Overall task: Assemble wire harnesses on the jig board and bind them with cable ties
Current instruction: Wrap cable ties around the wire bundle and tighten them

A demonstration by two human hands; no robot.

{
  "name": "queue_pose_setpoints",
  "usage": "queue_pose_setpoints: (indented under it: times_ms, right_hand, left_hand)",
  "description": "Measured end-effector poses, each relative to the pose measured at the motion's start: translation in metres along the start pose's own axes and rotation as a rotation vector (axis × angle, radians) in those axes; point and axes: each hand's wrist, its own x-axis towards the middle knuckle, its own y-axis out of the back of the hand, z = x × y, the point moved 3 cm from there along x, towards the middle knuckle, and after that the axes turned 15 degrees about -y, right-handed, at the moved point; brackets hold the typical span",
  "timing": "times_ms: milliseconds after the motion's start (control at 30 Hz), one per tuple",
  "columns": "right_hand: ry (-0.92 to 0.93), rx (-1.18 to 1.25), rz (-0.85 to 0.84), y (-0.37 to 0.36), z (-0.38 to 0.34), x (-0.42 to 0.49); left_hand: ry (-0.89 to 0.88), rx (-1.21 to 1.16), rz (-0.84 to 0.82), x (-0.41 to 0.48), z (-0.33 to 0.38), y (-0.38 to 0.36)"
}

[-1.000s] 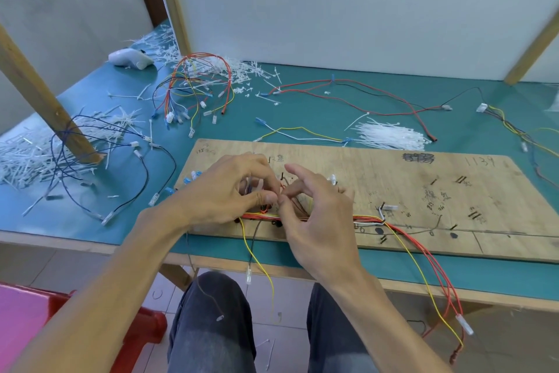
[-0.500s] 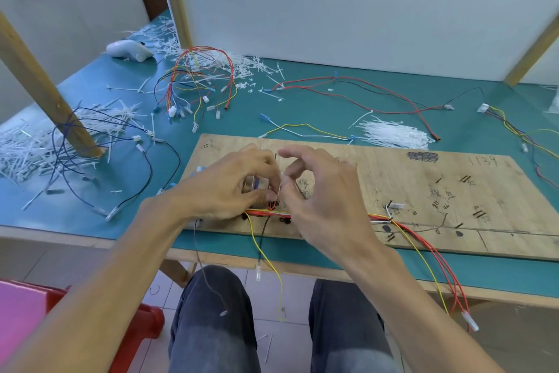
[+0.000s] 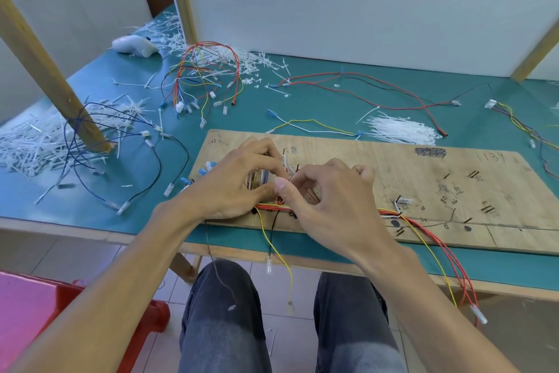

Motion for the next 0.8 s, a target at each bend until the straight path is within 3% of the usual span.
queue_pose_setpoints:
  times_ms: [100, 300, 500, 800]
  right_hand:
    - [-0.006, 0.012, 0.031, -0.002, 0.004, 0.001]
    - [-0.038, 0.116, -0.107, -0.004, 0.007, 0.012]
    - [0.015, 0.221, -0.074, 0.007, -0.003, 0.017]
    - [0.095, 0.186, -0.110, 0.009, -0.010, 0.020]
  left_hand:
    - [0.004, -0.009, 0.000, 0.000, -0.002, -0.001]
    - [0.036, -0.072, -0.032, 0.003, -0.003, 0.000]
    - [0.064, -0.040, -0.064, 0.005, -0.005, 0.000]
    - [0.058, -0.003, -0.180, 0.013, 0.000, 0.000]
